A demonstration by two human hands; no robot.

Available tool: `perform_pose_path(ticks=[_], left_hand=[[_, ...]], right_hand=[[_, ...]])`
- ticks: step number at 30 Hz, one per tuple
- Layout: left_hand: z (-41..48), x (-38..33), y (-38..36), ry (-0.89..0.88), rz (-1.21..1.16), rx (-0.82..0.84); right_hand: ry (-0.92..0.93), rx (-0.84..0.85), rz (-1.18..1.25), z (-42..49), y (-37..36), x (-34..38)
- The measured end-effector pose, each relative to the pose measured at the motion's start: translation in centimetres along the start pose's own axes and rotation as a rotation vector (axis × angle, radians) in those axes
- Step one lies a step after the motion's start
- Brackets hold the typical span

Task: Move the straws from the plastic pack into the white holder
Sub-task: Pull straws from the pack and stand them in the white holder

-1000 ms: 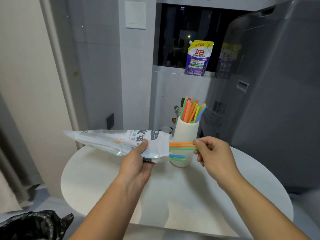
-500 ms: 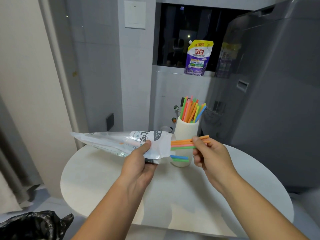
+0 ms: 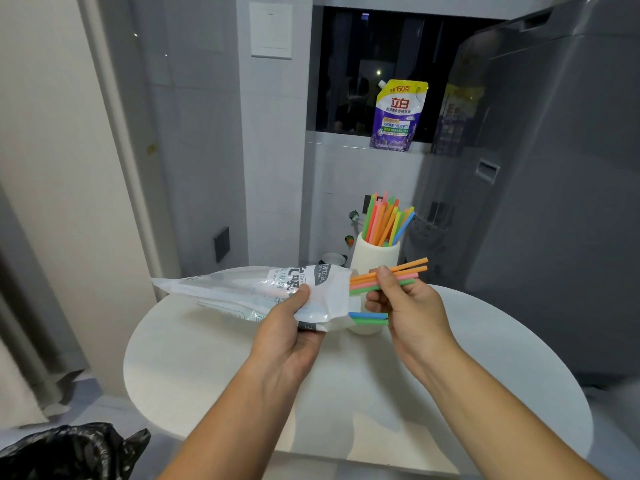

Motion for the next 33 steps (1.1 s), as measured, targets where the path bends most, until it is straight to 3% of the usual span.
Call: perform_pose_path(ticks=[21, 33], left_hand=[[2.0, -1.7, 1.8, -0.073, -0.134, -0.04], [1.8, -1.3, 1.6, -0.068, -0.076, -0.037]], right_hand=[[0.413, 0.011, -0.293, 2.2, 1.6, 19.0], [0.628, -0.001, -0.642, 1.7, -1.8, 22.5]])
Point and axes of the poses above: each hand's wrist, its own z-axis towards the middle knuckle, its own y-axis out of the back of the hand, x = y × z, the point moved 8 cm from there along z, towards the middle knuckle, and after that the axes turned 12 degrees about z, right-handed, at the moved point
